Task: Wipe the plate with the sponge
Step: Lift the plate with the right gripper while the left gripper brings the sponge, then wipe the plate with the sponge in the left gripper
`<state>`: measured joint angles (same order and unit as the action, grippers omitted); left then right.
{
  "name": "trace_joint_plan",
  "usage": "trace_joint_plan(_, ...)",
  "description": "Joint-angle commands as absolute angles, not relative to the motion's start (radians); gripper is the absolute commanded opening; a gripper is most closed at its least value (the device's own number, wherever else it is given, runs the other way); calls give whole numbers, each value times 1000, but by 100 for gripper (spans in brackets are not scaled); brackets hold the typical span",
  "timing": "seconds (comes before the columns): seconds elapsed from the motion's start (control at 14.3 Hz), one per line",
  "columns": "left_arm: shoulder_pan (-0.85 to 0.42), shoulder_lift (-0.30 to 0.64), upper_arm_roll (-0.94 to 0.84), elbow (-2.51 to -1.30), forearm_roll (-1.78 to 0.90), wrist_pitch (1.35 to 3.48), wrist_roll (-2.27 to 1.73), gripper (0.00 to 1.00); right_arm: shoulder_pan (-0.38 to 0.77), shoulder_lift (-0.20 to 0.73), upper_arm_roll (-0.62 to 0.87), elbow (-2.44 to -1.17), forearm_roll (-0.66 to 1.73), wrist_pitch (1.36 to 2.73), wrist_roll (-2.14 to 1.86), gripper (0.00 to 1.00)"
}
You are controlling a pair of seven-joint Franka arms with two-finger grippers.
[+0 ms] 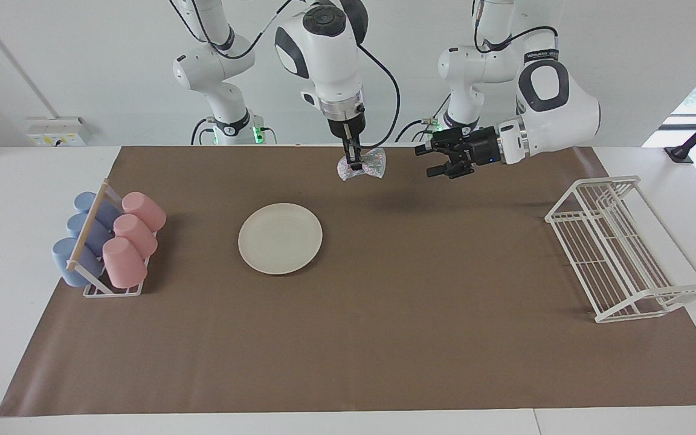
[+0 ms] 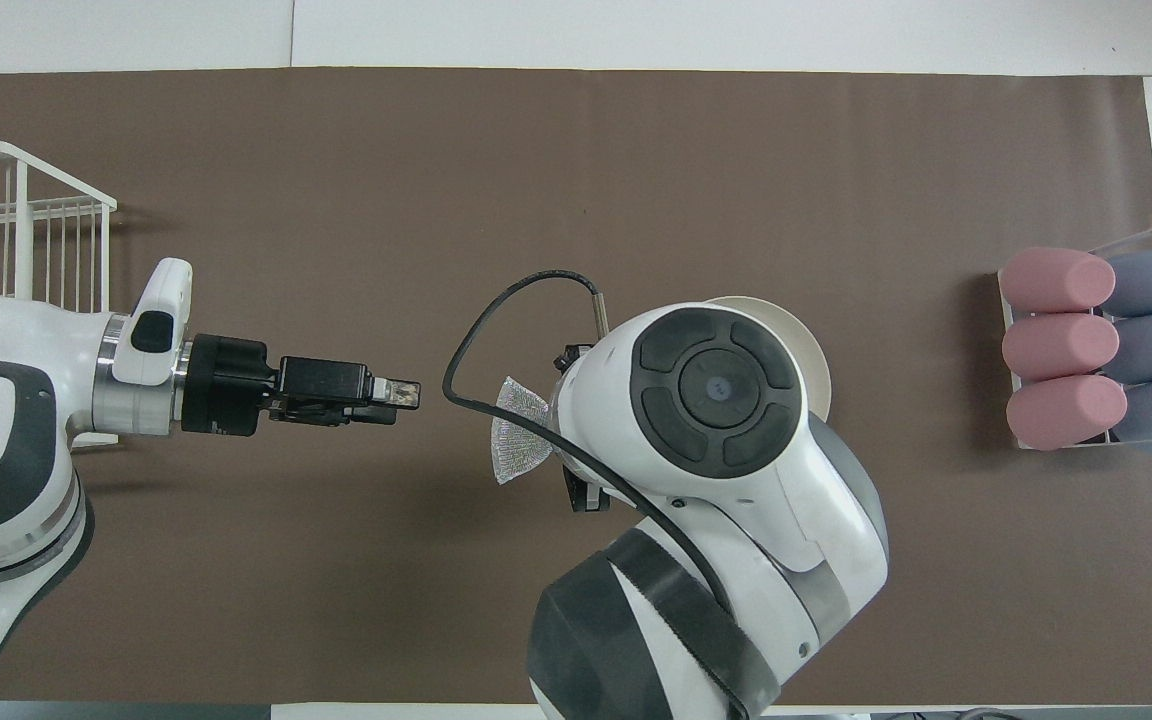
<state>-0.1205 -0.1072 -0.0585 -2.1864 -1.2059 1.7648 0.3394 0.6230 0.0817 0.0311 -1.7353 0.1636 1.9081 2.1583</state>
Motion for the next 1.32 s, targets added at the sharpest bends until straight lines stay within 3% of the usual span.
trace_joint_plan(0.0, -182, -84, -54, -2191, -1287, 1763, 374, 100, 618, 86, 35, -1724, 143, 1904, 2171, 0)
trace_joint_plan(0.49, -276, -68, -54, -2192, -1328, 1831, 374, 98, 617, 81, 35, -1735, 140, 1925, 2172, 0)
trace_joint_plan(0.63, -282, -66, -54, -2192, -1330, 1842, 374, 91, 617, 81, 35, -1735, 140, 1927, 2171, 0)
trace_joint_plan(0.77, -284, -66, -54, -2192, -1330, 1847, 374, 69, 617, 81, 37, -1735, 140, 1927, 2171, 0)
trace_joint_plan(0.91, -293, -66, -54, -2192, -1330, 1845, 374, 38, 617, 81, 35, -1736, 140, 1927, 2171, 0)
trace_joint_plan(1.05, -298, -66, -54, -2194, -1330, 1847, 373, 0, 615, 81, 35, -1735, 140, 1927, 2169, 0)
trace_joint_plan(1.25, -304, -69, -54, -2200, -1330, 1845, 367, 0, 615, 81, 35, -1735, 140, 1936, 2171, 0)
